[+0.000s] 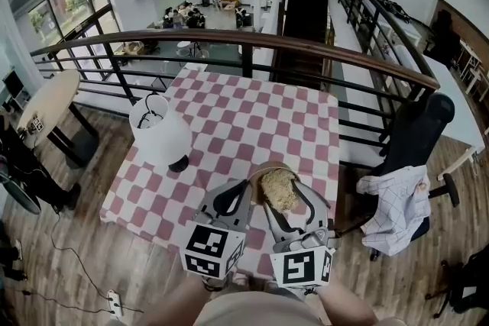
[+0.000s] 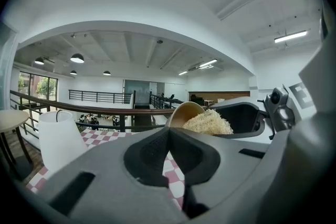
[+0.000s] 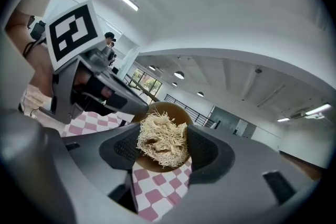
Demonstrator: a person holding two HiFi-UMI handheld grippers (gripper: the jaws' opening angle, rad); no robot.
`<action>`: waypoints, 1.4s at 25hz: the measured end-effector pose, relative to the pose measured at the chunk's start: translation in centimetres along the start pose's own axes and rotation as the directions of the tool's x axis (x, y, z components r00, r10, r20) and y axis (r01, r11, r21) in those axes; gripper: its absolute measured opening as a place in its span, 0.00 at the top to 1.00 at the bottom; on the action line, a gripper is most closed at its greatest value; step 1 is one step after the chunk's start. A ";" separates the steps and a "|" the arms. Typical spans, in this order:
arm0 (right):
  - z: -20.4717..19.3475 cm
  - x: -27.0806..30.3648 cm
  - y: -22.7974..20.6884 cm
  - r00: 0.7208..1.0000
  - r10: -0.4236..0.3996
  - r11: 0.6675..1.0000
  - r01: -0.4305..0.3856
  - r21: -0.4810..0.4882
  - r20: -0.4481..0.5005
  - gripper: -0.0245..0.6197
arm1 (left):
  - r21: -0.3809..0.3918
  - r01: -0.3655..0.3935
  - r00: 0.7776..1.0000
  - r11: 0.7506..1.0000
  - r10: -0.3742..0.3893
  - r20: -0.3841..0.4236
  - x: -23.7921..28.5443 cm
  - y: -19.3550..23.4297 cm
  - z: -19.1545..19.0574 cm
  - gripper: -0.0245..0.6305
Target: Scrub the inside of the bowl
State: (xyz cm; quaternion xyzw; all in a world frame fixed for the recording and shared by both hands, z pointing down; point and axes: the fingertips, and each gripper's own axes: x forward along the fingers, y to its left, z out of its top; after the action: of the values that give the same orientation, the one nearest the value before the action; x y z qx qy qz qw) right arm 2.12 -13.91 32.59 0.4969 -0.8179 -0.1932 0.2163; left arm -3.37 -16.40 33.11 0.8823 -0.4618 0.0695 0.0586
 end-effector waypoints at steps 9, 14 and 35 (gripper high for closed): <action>-0.1 0.7 4.2 0.990 0.144 0.988 -0.144 0.058 -0.007 0.57 | -0.047 0.002 0.999 0.999 -0.004 -0.034 -0.5 0.6 -1.8 0.94; 1.3 1.6 3.8 0.989 0.141 0.989 -0.143 0.027 0.050 0.57 | -0.034 0.005 0.999 0.999 -0.007 -0.046 -0.8 1.1 -2.2 0.94; 1.3 2.3 5.2 0.982 0.187 0.973 -0.189 -0.132 -0.028 0.57 | -0.045 -0.033 0.999 0.998 0.033 -0.001 -1.0 3.3 -0.9 0.94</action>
State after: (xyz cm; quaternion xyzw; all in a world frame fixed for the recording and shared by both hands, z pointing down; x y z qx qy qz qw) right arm -3.31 -13.60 34.69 0.4032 -0.8447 -0.2223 0.2729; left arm -6.69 -17.33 33.99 0.8730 -0.4777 0.0600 0.0775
